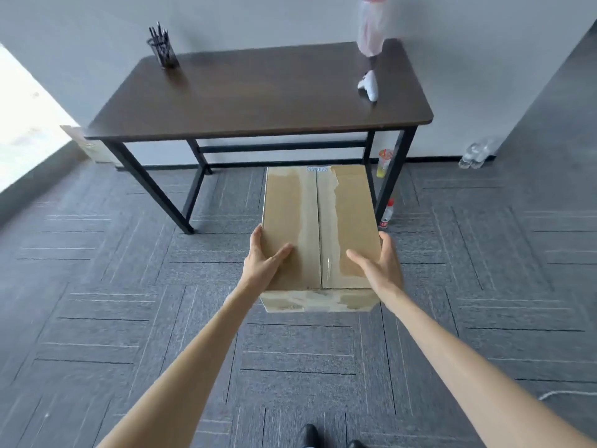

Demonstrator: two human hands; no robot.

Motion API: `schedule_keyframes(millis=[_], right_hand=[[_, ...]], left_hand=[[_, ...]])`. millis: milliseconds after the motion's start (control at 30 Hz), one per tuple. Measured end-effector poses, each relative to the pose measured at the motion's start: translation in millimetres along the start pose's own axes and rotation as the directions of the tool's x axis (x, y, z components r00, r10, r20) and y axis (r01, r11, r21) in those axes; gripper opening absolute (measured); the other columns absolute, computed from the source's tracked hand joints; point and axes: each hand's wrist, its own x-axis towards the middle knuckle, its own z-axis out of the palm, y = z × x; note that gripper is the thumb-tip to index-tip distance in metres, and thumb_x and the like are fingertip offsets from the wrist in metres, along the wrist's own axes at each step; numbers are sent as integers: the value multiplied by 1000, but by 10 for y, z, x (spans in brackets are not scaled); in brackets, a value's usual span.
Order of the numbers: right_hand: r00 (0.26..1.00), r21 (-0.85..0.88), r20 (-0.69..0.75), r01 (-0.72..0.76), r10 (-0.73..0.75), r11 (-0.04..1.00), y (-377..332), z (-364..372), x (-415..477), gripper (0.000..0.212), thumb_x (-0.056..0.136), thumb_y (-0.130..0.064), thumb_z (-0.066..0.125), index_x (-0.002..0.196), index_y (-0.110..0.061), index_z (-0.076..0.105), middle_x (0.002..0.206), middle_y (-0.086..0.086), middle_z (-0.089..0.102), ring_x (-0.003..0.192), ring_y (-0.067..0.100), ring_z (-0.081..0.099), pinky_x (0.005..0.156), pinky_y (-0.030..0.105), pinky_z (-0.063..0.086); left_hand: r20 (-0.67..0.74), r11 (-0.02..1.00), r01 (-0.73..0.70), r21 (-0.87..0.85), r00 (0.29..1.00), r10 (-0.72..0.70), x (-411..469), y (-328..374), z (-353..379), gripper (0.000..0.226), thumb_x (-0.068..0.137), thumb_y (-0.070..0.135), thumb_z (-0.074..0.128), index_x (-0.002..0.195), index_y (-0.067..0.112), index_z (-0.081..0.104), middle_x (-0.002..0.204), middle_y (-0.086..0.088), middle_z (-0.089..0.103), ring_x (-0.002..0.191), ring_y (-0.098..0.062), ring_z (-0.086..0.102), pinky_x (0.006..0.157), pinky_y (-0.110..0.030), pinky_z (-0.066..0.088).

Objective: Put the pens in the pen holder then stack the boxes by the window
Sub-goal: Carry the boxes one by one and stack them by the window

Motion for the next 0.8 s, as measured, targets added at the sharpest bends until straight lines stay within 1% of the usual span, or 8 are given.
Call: schedule_keyframes(millis=[67, 200, 300, 433, 467, 600, 700, 800], right_hand=[[999, 9, 6, 44, -44, 999, -310, -103, -110, 92, 66, -56, 68, 143, -23, 29, 148, 1, 39, 132, 23, 41, 107, 46, 37], [991, -6, -3, 134, -134, 991, -920, -251, -247, 83, 77, -44, 72, 144, -21, 29, 152, 2, 34, 136, 23, 35, 108, 45, 32], [981, -1, 15, 192, -192, 981, -1390, -316, -366, 82, 77, -44, 72, 144, -21, 30, 151, 2, 35, 136, 24, 35, 107, 45, 33], [962, 71, 47, 265, -269, 962, -1991, -323, -556, 81, 72, -45, 73, 139, -20, 35, 140, 1, 43, 128, 23, 43, 101, 40, 39], [956, 92, 58, 281, -287, 955, -2141, -307, -603, 82, 72, -45, 73, 139, -20, 34, 140, 1, 42, 128, 22, 42, 101, 40, 38], [926, 119, 78, 360, -370, 925, -2714, -172, -759, 85, 71, -49, 71, 141, -22, 32, 145, 1, 39, 129, 26, 41, 104, 49, 38], [892, 129, 84, 432, -443, 893, -3166, -3, -881, 84, 74, -49, 71, 143, -22, 31, 147, 1, 37, 132, 27, 38, 105, 46, 36], [859, 150, 113, 482, -500, 863, -3603, 241, -1026, 81, 78, -45, 70, 144, -22, 28, 151, 1, 33, 136, 28, 32, 106, 44, 30]], left_hand=[[-25, 999, -38, -36, 999, 38, -160, 220, -174, 93, 76, 55, 70, 149, 36, 15, 145, 2, 42, 126, -22, 49, 107, -47, 43], [-87, 992, -95, -80, 992, 88, -431, 688, -549, 91, 78, 52, 70, 148, 35, 16, 144, 2, 42, 124, -21, 49, 107, -47, 43], [-150, 985, -146, -96, 980, 131, -623, 1027, -845, 88, 81, 47, 70, 149, 32, 16, 143, 1, 43, 122, -20, 49, 107, -47, 43], [-231, 975, -202, -93, 957, 176, -823, 1428, -1304, 84, 83, 44, 69, 149, 31, 18, 141, -1, 45, 121, -21, 50, 106, -46, 44], [-251, 973, -212, -96, 951, 182, -870, 1516, -1434, 84, 83, 44, 70, 148, 31, 19, 141, -1, 46, 121, -21, 51, 106, -46, 44], [-339, 960, -272, -72, 912, 233, -1054, 1817, -1980, 86, 81, 45, 72, 148, 32, 20, 145, 0, 43, 125, -21, 49, 108, -47, 42], [-414, 942, -329, -64, 868, 275, -1209, 2012, -2406, 85, 83, 39, 71, 150, 27, 20, 145, -1, 42, 121, -17, 49, 108, -44, 42], [-481, 932, -358, -52, 827, 291, -1338, 2129, -2872, 85, 83, 38, 71, 150, 25, 20, 146, -3, 41, 123, -19, 48, 109, -45, 42]])
